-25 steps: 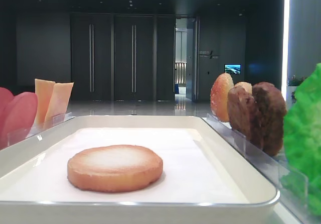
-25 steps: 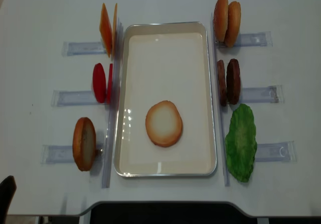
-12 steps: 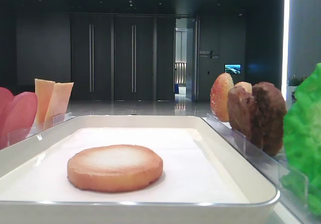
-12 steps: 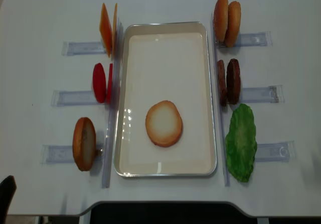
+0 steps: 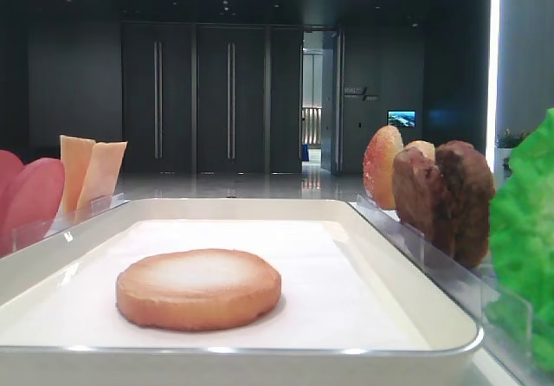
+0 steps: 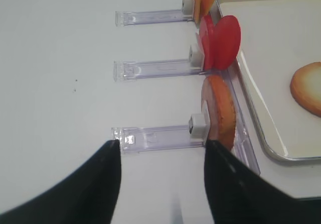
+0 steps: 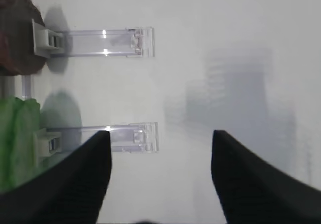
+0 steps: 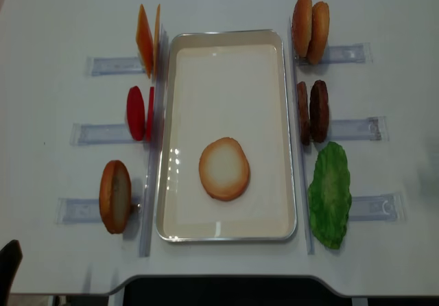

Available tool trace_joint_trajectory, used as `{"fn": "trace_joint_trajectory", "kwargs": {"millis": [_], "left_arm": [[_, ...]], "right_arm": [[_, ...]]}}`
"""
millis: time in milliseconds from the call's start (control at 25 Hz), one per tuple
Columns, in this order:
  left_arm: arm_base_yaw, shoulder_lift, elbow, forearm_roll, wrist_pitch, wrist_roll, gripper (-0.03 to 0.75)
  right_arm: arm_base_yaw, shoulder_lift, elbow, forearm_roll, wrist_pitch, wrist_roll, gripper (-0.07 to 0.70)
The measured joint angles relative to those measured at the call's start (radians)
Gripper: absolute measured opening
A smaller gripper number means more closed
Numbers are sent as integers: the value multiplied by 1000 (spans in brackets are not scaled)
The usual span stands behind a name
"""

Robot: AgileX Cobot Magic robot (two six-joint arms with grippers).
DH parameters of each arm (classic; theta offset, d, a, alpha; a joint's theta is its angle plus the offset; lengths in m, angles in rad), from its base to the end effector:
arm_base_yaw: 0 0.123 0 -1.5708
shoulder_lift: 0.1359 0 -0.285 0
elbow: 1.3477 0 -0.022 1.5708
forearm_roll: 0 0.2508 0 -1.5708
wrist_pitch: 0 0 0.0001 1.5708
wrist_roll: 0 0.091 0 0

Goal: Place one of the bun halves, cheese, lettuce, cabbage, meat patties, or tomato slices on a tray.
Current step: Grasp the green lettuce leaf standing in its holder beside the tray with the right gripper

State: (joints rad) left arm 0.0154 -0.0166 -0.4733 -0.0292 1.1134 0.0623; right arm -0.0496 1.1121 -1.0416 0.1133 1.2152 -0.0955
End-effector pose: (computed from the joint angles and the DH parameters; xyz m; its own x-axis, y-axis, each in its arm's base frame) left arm -0.0066 -0.0025 0.2656 -0.5098 0.0415 -0.8593 0.0323 0.9991 0.0291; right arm 0.1932 0.0001 0.3352 -0.9287 -0.0095 -0.3707 -0.0414 0.9961 0.0780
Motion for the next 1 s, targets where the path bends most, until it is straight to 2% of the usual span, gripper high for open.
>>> {"fn": "trace_joint_trajectory", "kwargs": {"millis": [320, 480, 600, 840, 1000], "left_arm": [[0, 0, 0, 0, 0, 0, 409], [0, 0, 0, 0, 0, 0, 409], [0, 0, 0, 0, 0, 0, 409], [0, 0, 0, 0, 0, 0, 409], [0, 0, 0, 0, 0, 0, 409]], "right_arm": [[0, 36, -33, 12, 5, -3, 416], [14, 33, -33, 20, 6, 38, 416], [97, 33, -33, 15, 6, 95, 416], [341, 33, -33, -64, 6, 315, 416], [464, 33, -33, -74, 6, 438, 416]]}}
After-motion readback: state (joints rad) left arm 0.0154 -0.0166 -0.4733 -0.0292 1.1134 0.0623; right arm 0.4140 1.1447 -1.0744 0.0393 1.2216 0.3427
